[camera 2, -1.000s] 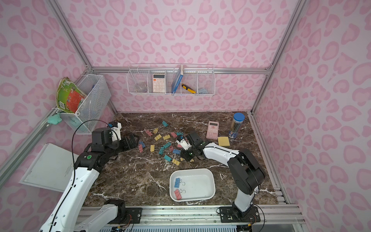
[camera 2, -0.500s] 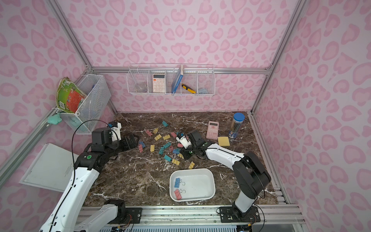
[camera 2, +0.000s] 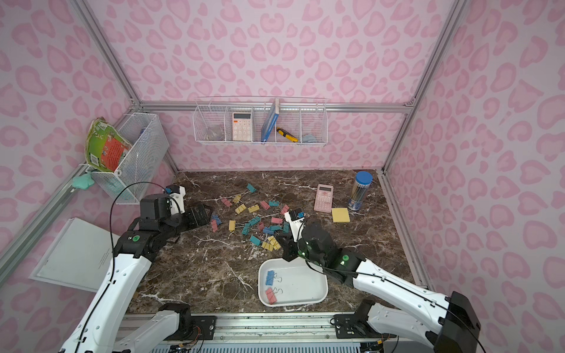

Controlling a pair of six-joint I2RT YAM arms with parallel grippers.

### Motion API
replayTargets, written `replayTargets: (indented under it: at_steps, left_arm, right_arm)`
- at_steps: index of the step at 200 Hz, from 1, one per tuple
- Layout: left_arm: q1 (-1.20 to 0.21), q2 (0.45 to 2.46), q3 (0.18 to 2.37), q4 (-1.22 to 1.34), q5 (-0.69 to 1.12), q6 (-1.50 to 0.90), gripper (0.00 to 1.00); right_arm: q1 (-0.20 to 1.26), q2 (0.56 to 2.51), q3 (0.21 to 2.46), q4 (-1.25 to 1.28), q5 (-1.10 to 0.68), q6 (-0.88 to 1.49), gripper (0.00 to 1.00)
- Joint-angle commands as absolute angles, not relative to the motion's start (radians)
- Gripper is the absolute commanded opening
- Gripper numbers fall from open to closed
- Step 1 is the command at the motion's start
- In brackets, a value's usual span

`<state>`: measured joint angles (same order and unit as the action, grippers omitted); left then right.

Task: Put the binder clips in the storage box
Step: Place the binder clip in the storage box.

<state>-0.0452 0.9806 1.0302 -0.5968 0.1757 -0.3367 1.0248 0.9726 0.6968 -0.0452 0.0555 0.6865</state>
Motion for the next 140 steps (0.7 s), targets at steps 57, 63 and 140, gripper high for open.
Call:
replayTargets:
  at_steps: [57,63,140]
  left_arm:
    - [-0.043,0.985,1.035,-0.591,0.188,-0.336,0.99]
    - [-0.044,0.987,1.035,-0.591,0.187,-0.335,0.99]
    - [-0.045,0.983,1.033,-0.591,0.201,-0.339,0.99]
  right_arm:
    - [1.276,1.033,0.529,0.018,0.278,1.094,0.00]
    - [1.283,1.051,0.535,0.029,0.281,1.092,0.00]
    - [1.290,1.291,0.584,0.150,0.302,1.097,0.00]
